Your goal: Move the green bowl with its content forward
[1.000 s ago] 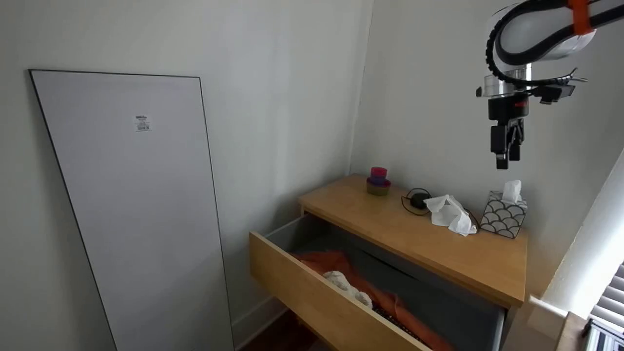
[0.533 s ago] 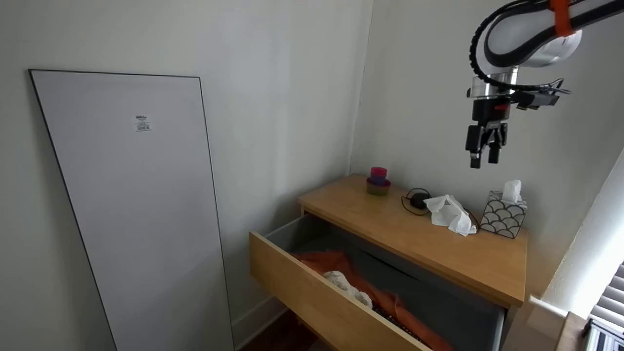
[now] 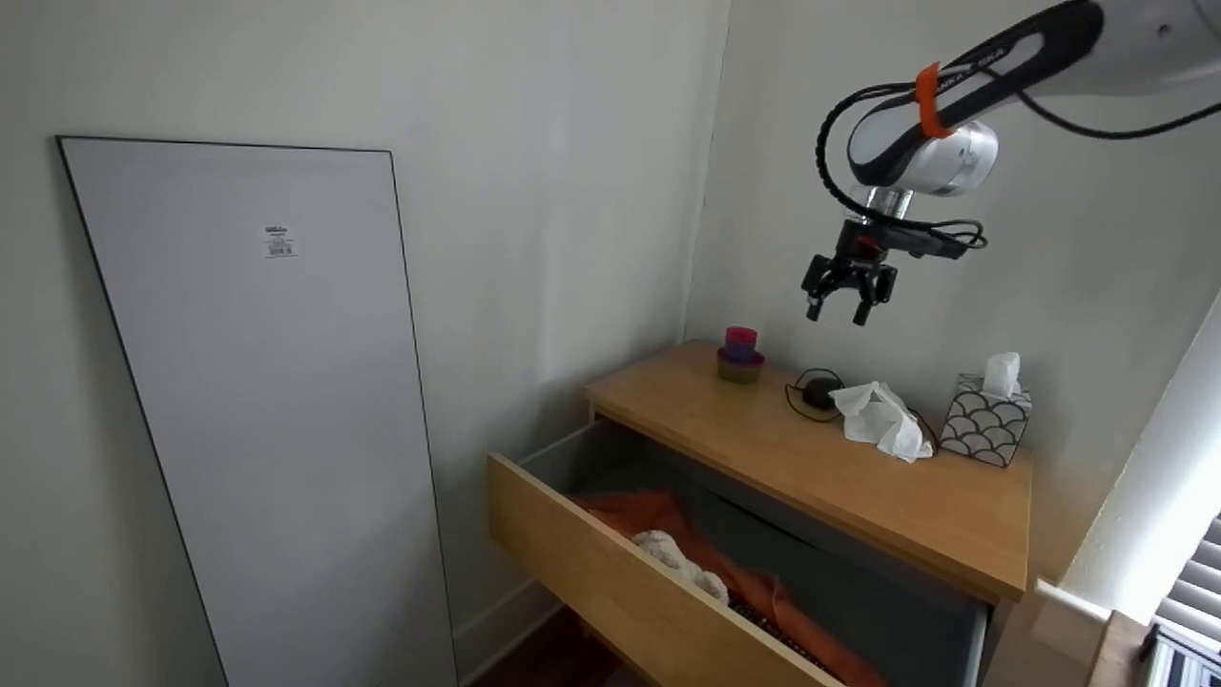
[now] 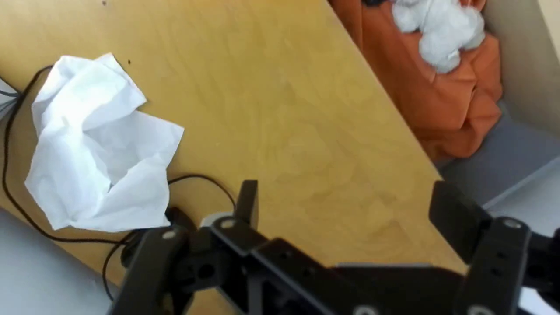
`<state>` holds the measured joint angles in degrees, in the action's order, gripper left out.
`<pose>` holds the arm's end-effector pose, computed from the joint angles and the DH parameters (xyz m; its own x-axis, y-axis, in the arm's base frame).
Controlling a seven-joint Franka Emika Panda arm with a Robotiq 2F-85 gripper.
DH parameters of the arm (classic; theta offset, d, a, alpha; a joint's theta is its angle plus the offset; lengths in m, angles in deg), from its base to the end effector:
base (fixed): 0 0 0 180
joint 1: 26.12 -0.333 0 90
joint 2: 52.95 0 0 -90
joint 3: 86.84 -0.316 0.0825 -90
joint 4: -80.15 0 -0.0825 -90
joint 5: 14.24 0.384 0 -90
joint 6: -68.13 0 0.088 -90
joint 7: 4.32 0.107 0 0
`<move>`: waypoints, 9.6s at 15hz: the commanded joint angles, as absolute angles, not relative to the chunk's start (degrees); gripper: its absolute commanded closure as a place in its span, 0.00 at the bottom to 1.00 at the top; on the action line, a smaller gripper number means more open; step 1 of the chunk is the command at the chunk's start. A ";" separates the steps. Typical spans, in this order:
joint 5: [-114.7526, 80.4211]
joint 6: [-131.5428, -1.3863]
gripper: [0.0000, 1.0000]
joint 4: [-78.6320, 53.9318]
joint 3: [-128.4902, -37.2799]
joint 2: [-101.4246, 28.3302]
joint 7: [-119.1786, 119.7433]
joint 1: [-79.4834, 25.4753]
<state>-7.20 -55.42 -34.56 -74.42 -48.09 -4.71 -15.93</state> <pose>0.5371 -0.2160 0.4238 0.8966 -0.4373 0.0696 -0.4311 -0.8980 -0.0881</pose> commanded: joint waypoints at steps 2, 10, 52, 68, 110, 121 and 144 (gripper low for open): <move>-1.91 -59.10 0.00 -22.07 -73.60 -35.30 2.67 -12.61; -1.62 -65.82 0.00 -16.15 -73.38 -27.43 17.16 -11.92; -4.04 -77.73 0.05 24.30 -68.90 14.20 40.71 -10.98; -2.87 -78.50 0.98 18.54 -69.41 10.39 37.88 -12.94; 4.31 -85.33 0.98 -47.39 -79.51 -39.42 -31.49 -2.28; 10.38 -84.79 0.98 -54.81 -81.94 -38.68 -54.23 1.66; 5.94 -83.86 0.00 -56.16 -76.17 -45.02 -61.15 -1.74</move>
<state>10.10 -84.05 -54.95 -78.66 -42.51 -64.88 0.23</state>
